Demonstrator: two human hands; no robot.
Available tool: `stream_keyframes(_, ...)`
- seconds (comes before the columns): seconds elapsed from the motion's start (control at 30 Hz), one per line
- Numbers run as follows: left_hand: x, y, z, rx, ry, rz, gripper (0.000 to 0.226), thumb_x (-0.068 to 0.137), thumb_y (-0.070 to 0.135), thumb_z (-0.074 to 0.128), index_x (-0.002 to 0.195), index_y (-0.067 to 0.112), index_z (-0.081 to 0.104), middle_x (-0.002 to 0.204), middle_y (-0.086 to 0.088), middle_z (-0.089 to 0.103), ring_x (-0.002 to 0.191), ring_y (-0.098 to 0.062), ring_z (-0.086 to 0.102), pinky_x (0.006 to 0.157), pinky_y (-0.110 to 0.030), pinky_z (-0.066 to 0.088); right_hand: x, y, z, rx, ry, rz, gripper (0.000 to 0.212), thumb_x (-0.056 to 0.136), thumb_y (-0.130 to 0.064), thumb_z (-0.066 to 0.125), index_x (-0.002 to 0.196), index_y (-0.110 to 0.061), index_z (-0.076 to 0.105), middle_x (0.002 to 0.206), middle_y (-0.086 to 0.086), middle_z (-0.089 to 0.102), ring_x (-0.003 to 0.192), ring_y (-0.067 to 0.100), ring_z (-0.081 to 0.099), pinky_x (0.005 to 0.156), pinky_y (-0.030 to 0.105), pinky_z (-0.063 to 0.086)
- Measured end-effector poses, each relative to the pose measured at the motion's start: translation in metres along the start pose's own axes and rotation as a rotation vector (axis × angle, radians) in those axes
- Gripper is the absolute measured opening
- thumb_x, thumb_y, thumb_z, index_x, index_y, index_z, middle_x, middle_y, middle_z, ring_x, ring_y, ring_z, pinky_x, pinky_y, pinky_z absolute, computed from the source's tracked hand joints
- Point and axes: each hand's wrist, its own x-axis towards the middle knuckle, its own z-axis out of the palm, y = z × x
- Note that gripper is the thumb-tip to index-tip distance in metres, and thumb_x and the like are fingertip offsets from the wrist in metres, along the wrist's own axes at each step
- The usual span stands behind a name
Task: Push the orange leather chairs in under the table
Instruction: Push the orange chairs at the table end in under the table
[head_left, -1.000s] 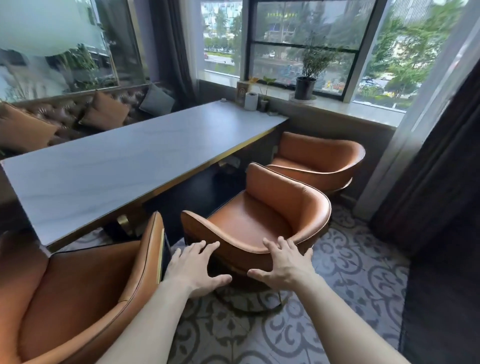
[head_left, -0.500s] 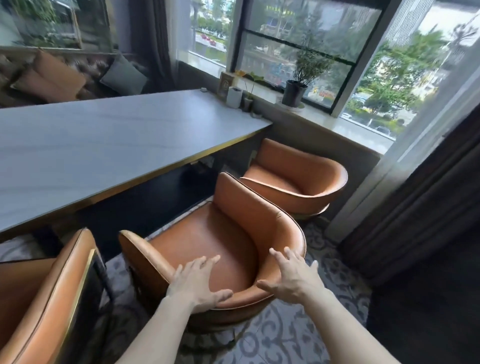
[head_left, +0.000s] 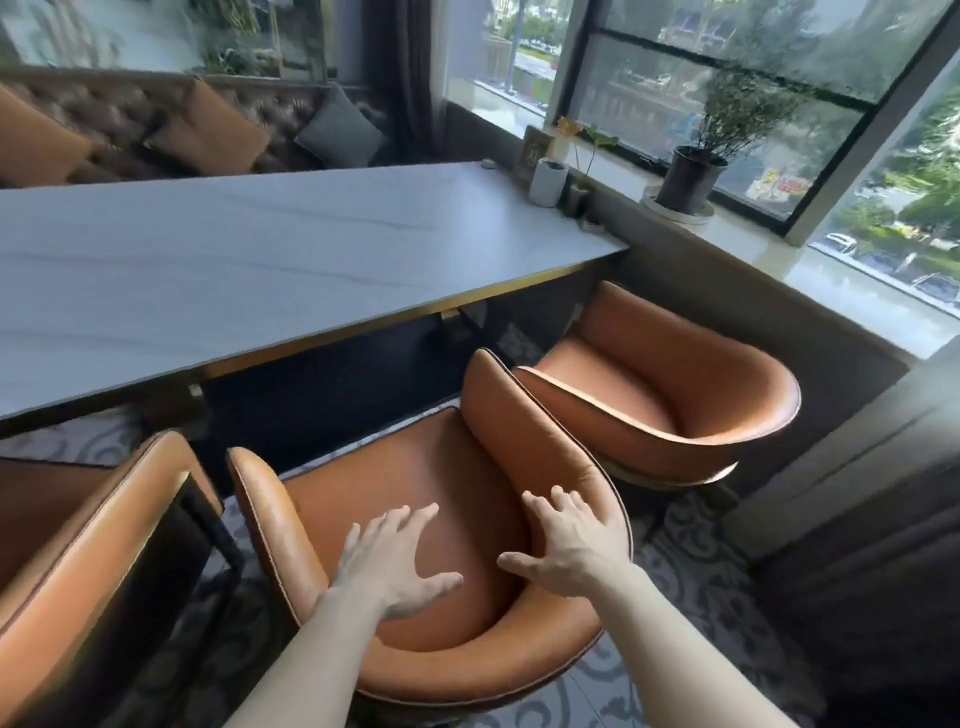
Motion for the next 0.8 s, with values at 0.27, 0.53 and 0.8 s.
stream_keyframes(0.27,-0.005,0.086,0.063,-0.041,-0.032,-0.292,0.098,0.076,0.082,0.053,0.154,0.045,0.009,0.166,0.004,0.013,0.152,-0.021,0.009,0.122,-0.056,0.006,0.046,0.086,0.022,-0.114,-0.146,-0.315,0.108,0.075,-0.094,0.047,0.162,-0.041,0.011,0.175,0.005,0.009,0.160,0.027,0.002,0.121,0.073,0.005)
stream_keyframes(0.53,-0.012,0.137,0.139,-0.086,-0.175,-0.379,0.107,0.068,0.082,0.062,0.152,0.050,0.005,0.167,0.007,0.000,0.153,-0.022,-0.005,0.117,-0.067,-0.002,0.057,0.152,0.072,-0.201,-0.286,-0.474,0.128,0.065,-0.086,0.071,0.162,-0.045,0.000,0.174,0.006,-0.011,0.158,0.034,-0.020,0.118,0.075,0.017)
stream_keyframes(0.8,-0.013,0.154,0.186,-0.102,-0.166,-0.392,0.093,0.077,0.073,0.064,0.151,0.051,0.013,0.166,0.010,0.011,0.152,-0.020,0.004,0.117,-0.067,0.003,0.066,0.173,0.110,-0.262,-0.155,-0.603,0.097,0.083,-0.065,0.073,0.161,-0.039,0.021,0.162,0.011,0.025,0.152,0.040,0.011,0.117,0.069,0.025)
